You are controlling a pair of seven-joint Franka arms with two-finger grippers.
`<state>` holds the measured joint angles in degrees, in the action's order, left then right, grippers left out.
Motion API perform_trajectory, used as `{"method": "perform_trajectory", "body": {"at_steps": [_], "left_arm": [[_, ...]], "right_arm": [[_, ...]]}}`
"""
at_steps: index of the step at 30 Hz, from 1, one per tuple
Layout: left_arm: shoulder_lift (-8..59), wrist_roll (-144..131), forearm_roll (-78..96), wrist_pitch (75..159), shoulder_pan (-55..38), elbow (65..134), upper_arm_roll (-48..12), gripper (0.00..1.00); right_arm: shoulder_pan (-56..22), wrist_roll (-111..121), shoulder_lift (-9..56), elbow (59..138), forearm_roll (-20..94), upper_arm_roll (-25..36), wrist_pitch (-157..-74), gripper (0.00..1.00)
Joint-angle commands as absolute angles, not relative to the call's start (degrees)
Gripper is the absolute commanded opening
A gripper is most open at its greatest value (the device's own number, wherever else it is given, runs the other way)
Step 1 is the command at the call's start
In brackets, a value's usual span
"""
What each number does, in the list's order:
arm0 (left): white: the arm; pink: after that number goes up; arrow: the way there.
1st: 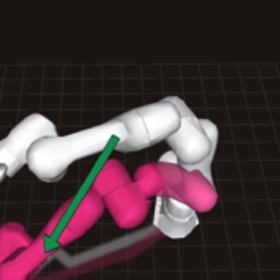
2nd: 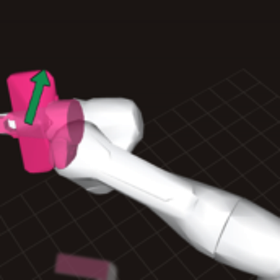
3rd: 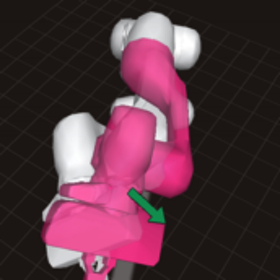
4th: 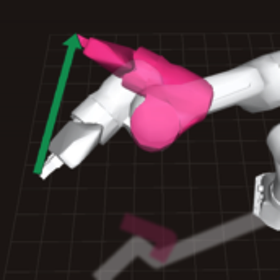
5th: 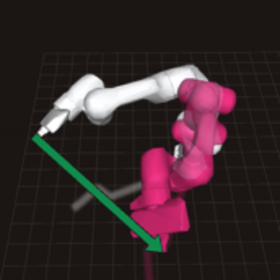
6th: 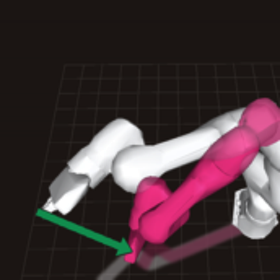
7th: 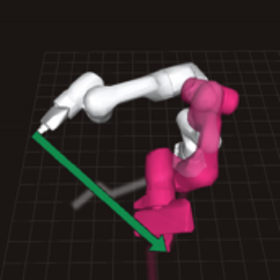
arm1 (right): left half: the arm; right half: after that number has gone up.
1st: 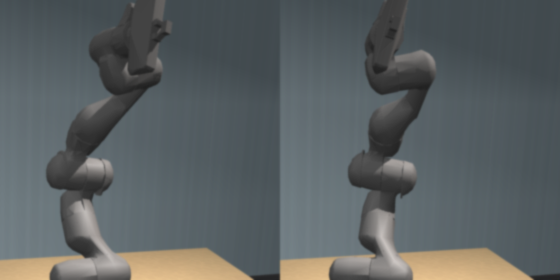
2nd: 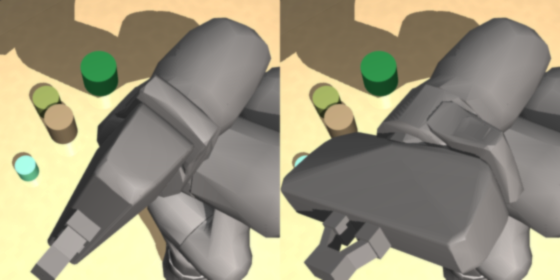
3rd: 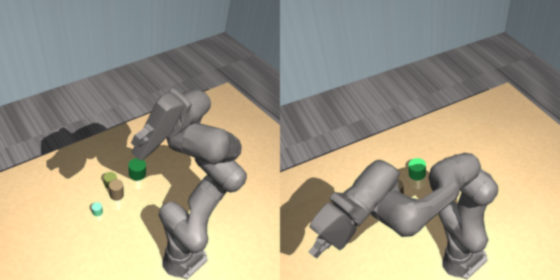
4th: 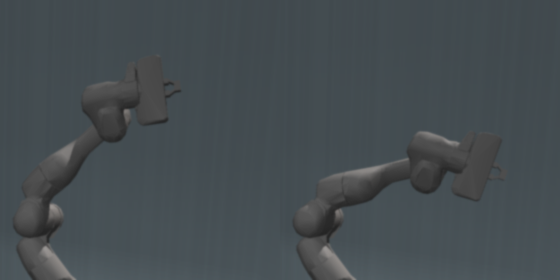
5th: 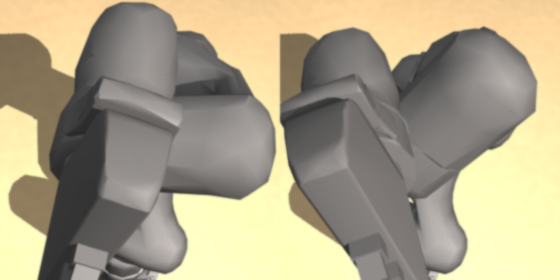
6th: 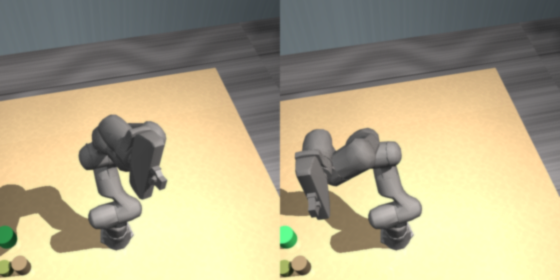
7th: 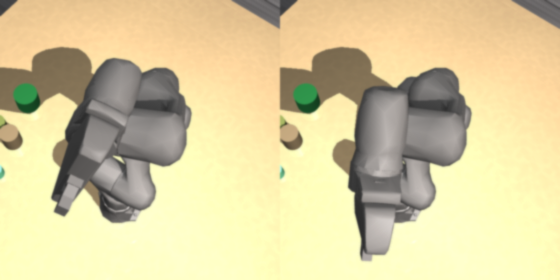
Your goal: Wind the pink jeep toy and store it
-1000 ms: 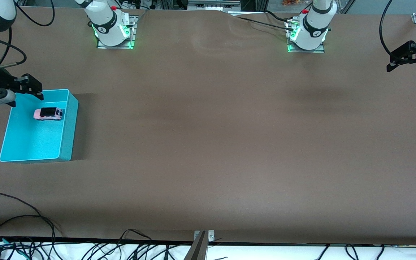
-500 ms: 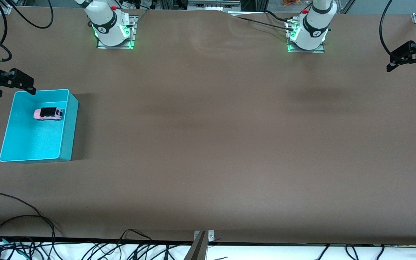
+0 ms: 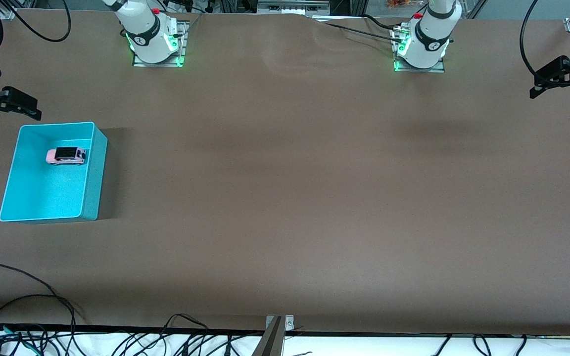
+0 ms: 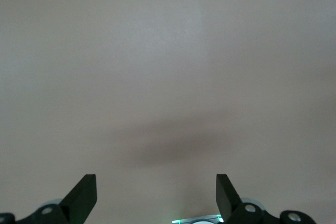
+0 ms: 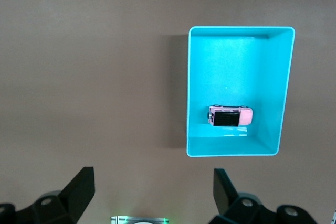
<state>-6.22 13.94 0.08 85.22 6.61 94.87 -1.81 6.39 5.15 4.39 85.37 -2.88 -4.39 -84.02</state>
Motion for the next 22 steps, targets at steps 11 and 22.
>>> {"method": "perform_trajectory", "body": {"at_steps": [11, 22], "left_arm": [[-5.36, 14.15, -1.23, 84.02, 6.5, 92.99, -2.02, 1.0], [-5.36, 14.15, -1.23, 84.02, 6.5, 92.99, -2.02, 1.0]], "right_arm": [[5.36, 4.31, 5.89, 83.76, -2.99, -3.51, -82.35, 1.0], [5.45, 4.66, 5.89, 83.76, -1.58, -3.43, -81.91, 1.0]]}}
